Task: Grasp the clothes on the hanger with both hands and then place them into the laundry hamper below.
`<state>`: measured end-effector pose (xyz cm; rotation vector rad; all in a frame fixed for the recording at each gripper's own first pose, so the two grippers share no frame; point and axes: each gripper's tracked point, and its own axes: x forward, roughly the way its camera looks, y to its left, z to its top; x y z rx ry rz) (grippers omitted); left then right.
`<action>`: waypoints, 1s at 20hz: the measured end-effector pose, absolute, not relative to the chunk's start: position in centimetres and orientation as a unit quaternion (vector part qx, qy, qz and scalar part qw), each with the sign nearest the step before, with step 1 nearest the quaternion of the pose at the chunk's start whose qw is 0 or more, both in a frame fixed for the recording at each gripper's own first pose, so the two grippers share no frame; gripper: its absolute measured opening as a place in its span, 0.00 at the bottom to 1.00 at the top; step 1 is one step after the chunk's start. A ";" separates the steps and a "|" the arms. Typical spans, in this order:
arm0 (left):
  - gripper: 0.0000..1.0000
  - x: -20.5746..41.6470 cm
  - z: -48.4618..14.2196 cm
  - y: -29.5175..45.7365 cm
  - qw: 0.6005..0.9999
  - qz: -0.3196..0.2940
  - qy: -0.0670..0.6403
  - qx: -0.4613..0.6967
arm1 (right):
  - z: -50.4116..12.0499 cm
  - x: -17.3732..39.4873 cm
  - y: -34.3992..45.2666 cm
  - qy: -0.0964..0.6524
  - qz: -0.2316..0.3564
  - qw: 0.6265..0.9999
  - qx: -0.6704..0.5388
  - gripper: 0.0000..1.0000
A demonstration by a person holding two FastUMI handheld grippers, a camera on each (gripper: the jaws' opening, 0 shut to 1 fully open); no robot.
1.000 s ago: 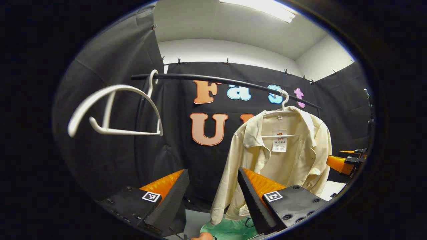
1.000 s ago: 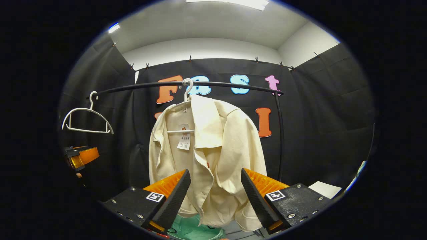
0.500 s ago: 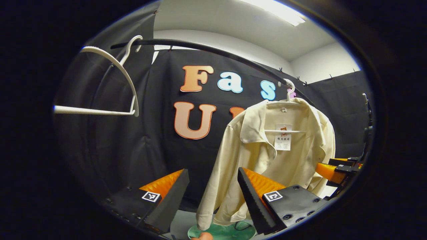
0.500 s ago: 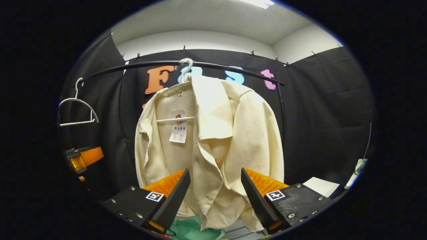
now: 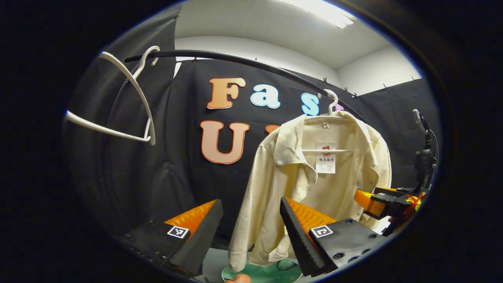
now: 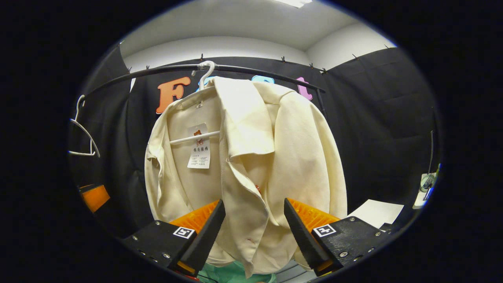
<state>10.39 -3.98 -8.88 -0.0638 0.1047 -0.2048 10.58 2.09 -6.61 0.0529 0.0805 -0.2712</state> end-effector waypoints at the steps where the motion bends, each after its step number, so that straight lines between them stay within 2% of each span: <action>1: 1.00 10.4 -9.1 -4.3 0.993 -0.105 0.054 -0.028 | -6.6 10.9 2.5 0.041 -0.133 0.990 0.020 0.94; 3: 0.96 10.6 -9.2 -5.0 0.992 -0.112 0.051 -0.022 | -6.6 11.8 3.3 0.041 -0.130 0.991 0.006 0.92; 6: 0.96 11.6 -9.0 -5.5 0.991 -0.122 0.042 -0.021 | -6.9 14.1 4.0 0.045 -0.125 0.991 -0.007 0.89; 8: 0.96 13.5 -9.6 -5.8 0.991 -0.124 0.042 -0.026 | -7.8 15.5 3.9 0.053 -0.127 0.991 -0.004 0.82; 10: 0.96 14.6 -10.7 -6.1 0.990 -0.128 0.055 -0.035 | -8.9 16.5 3.6 0.067 -0.128 0.989 0.009 0.69; 11: 0.97 14.8 -11.3 -6.2 0.989 -0.132 0.063 -0.037 | -9.2 16.8 3.4 0.070 -0.129 0.989 0.017 0.60; 12: 0.96 14.8 -11.9 -6.1 0.988 -0.134 0.069 -0.036 | -9.3 16.9 3.1 0.072 -0.129 0.989 0.022 0.56; 13: 0.97 14.9 -12.1 -6.0 0.988 -0.133 0.070 -0.034 | -9.2 17.0 2.8 0.070 -0.128 0.989 0.024 0.46; 14: 0.96 15.1 -12.2 -5.9 0.988 -0.132 0.071 -0.033 | -9.0 16.7 2.6 0.068 -0.127 0.989 0.028 0.41; 15: 0.96 15.2 -12.2 -5.8 0.988 -0.131 0.072 -0.034 | -8.7 16.5 2.5 0.068 -0.124 0.989 0.035 0.29; 16: 0.96 15.1 -12.1 -6.0 0.987 -0.133 0.075 -0.038 | -8.6 16.2 2.4 0.070 -0.118 0.990 0.040 0.25; 17: 0.97 15.1 -12.0 -6.5 0.986 -0.138 0.078 -0.044 | -8.2 15.8 2.4 0.071 -0.110 0.990 0.044 0.16; 20: 0.96 14.8 -11.3 -6.9 0.985 -0.146 0.078 -0.048 | -6.2 13.6 2.2 0.063 -0.100 0.992 0.041 0.13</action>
